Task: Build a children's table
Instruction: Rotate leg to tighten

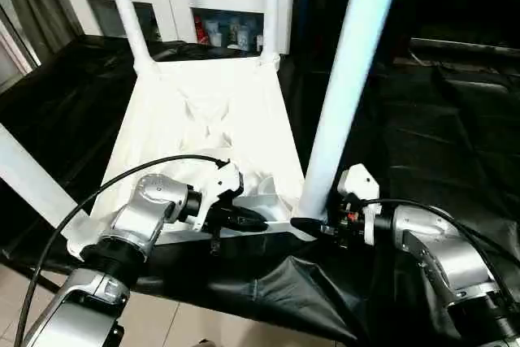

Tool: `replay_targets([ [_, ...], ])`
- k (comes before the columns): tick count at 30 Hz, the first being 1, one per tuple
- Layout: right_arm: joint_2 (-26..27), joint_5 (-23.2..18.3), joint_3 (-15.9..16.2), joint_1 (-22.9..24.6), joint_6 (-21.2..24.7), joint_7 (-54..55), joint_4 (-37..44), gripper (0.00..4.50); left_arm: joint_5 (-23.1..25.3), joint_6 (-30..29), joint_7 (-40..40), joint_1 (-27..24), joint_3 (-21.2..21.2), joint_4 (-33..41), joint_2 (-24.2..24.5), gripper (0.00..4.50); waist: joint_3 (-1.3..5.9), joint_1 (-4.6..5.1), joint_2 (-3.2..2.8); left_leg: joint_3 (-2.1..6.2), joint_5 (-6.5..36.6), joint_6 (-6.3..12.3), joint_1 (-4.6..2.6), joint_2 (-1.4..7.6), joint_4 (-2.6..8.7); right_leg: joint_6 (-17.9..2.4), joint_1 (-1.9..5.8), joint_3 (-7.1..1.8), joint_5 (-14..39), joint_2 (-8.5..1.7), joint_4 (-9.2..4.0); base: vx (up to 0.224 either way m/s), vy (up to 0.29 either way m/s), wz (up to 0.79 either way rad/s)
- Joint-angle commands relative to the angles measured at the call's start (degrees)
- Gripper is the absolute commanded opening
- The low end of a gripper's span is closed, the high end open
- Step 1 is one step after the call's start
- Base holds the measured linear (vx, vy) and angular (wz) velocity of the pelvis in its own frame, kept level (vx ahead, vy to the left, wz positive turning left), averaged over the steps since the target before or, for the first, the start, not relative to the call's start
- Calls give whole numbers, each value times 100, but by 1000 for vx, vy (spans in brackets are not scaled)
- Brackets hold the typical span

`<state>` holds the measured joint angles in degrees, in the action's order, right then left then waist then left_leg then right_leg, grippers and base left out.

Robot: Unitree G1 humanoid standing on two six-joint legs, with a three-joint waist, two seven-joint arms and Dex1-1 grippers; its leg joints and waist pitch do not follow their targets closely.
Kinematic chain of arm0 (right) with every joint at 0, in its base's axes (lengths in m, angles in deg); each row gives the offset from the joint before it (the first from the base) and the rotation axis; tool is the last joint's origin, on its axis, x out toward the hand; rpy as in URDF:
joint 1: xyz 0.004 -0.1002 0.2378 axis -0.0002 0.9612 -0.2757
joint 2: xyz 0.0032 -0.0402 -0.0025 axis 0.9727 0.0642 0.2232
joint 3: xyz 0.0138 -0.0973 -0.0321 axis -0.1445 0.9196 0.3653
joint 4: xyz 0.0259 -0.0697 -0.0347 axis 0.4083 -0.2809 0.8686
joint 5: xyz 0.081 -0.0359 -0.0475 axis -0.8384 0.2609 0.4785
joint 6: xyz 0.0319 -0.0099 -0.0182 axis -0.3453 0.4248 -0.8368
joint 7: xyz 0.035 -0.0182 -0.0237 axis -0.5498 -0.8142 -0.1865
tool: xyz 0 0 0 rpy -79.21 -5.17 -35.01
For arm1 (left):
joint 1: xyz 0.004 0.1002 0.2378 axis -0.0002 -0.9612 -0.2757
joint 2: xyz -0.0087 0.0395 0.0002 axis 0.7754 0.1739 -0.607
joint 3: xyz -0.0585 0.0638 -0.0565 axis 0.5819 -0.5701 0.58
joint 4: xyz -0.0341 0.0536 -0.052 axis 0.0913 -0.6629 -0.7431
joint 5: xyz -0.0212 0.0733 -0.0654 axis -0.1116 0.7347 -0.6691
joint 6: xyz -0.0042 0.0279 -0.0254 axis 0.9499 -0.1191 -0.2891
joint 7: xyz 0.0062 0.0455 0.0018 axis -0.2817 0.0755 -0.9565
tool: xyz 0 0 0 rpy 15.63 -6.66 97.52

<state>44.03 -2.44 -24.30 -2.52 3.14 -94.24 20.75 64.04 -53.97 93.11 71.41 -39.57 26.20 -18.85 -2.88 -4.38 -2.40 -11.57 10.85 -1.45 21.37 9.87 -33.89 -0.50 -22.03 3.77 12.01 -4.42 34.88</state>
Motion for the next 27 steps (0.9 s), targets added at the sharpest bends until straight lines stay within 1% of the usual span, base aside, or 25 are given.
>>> replay_targets([
  [1,-5,-27,18,-108,-36,-15,-19,315,-123,-126,38,-82,28,99,4,0,328,-8,105,182,971,320,-86,399,403,-1372,209,-313,971,-493,-419,0,0,0],
  [2,-1,-28,18,-109,-36,-13,-19,310,-126,-135,34,-85,27,108,6,0,331,-8,106,184,943,321,-80,400,401,-1387,215,-312,915,-494,-410,0,0,0],
  [4,39,-19,7,-94,-44,35,-21,281,-120,-140,-24,-84,31,100,-3,0,329,-9,110,181,931,330,-80,393,397,-1387,215,-312,900,-491,-411,0,0,0],
  [6,178,-12,-72,-47,-56,284,-71,278,-51,-54,-236,-50,53,-13,-76,0,329,-5,105,184,936,322,-79,394,398,-1388,214,-311,909,-492,-411,0,0,0],
  [7,253,-12,-122,-28,-56,425,-104,277,-16,-2,-347,-32,65,-73,-118,0,323,2,116,184,963,306,-76,389,402,-1378,212,-313,961,-494,-419,0,0,0],
  [8,409,-30,-227,-9,-48,689,-173,273,28,90,-581,25,107,-213,-225,0,316,12,107,190,1039,272,-75,381,406,-1360,213,-314,1095,-505,-435,0,0,0],
  [9,436,-34,-246,-7,-47,733,-186,267,34,105,-621,36,115,-237,-243,0,308,31,115,184,1075,271,-71,377,410,-1349,203,-317,1180,-502,-457,0,0,0],
  [10,680,-5,-386,7,-45,1191,-315,267,138,190,-1022,150,150,-477,-412,0,297,45,124,190,1195,211,-88,369,417,-1295,197,-317,1399,-502,-484,0,0,0],
  [11,789,26,-442,10,-49,1416,-381,267,198,214,-1216,209,155,-594,-489,0,292,64,108,200,1321,128,-110,366,428,-1240,186,-314,1628,-501,-511,0,0,0],
  [12,977,166,-483,16,-97,1862,-499,267,346,185,-1609,329,116,-821,-643,0,285,70,115,200,1378,95,-125,365,432,-1212,172,-317,1739,-499,-527,0,0,0],
  [13,1180,311,-542,1,-115,2372,-610,267,455,161,-1939,440,81,-1016,-805,0,276,87,109,206,1447,11,-126,365,443,-1153,162,-322,1919,-505,-545,0,0,0],
  [14,1278,373,-578,-10,-109,2624,-660,266,497,157,-2078,489,66,-1098,-881,0,280,94,104,217,1498,-55,-142,359,453,-1085,161,-317,2034,-500,-557,0,0,0],
  [16,1563,509,-660,-55,-81,3275,-760,266,566,43,-2507,644,41,-1297,-1150,0,278,94,117,217,1516,-51,-145,358,460,-1038,154,-329,2045,-498,-567,0,0,0],
  [17,1700,587,-687,-89,-45,3570,-807,266,602,40,-2752,728,36,-1407,-1287,0,277,86,87,218,1563,-67,-157,354,455,-1042,139,-333,2081,-509,-576,0,0,0],
  [18,1780,637,-684,-112,-27,3723,-837,266,612,39,-2900,778,44,-1474,-1382,0,272,94,97,215,1581,-68,-157,351,459,-1026,136,-333,2100,-498,-587,0,0,0],
  [19,1971,794,-622,-170,-24,4063,-901,266,625,27,-3237,896,61,-1627,-1630,0,279,86,104,217,1590,-77,-168,352,462,-1015,133,-334,2094,-494,-587,0,0,0],
  [20,2095,909,-560,-212,-61,4244,-942,266,666,63,-3508,983,86,-1761,-1790,0,270,76,72,208,1649,-106,-202,353,458,-1020,100,-339,2095,-487,-603,0,0,0],
  [21,2186,913,-515,-242,-74,4242,-955,266,702,83,-3645,1038,87,-1848,-1893,0,263,72,86,199,1729,-109,-226,353,457,-1021,85,-342,2140,-488,-623,0,0,0],
  [22,2214,914,-479,-259,-89,4201,-953,266,722,96,-3667,1058,74,-1878,-1931,0,244,55,99,202,1882,-80,-247,346,453,-979,85,-344,2355,-500,-658,0,0,0],
  [23,2240,939,-437,-283,-137,4166,-959,266,760,137,-3706,1092,67,-1937,-1977,0,232,51,95,205,1974,-51,-242,337,453,-911,87,-346,2573,-510,-685,0,0,0],
  [24,2237,972,-408,-307,-200,4129,-970,266,784,168,-3715,1118,67,-1981,-1995,0,235,50,87,215,1985,-44,-232,337,460,-868,98,-344,2648,-514,-688,0,0,0],
  [25,2233,984,-401,-325,-245,4120,-981,266,795,193,-3717,1143,75,-2028,-2003,0,225,60,70,240,2042,-65,-202,344,494,-768,125,-331,2797,-513,-701,0,0,0],
  [26,2219,939,-419,-330,-295,4045,-963,266,797,215,-3684,1145,83,-2035,-1982,0,238,53,78,259,2083,-84,-208,350,508,-694,131,-325,2869,-522,-702,0,0,0],
  [27,2202,871,-458,-335,-331,3971,-936,266,799,242,-3634,1149,84,-2046,-1938,0,245,48,62,264,2085,-94,-212,356,512,-681,129,-329,2852,-524,-696,0,0,0],
])
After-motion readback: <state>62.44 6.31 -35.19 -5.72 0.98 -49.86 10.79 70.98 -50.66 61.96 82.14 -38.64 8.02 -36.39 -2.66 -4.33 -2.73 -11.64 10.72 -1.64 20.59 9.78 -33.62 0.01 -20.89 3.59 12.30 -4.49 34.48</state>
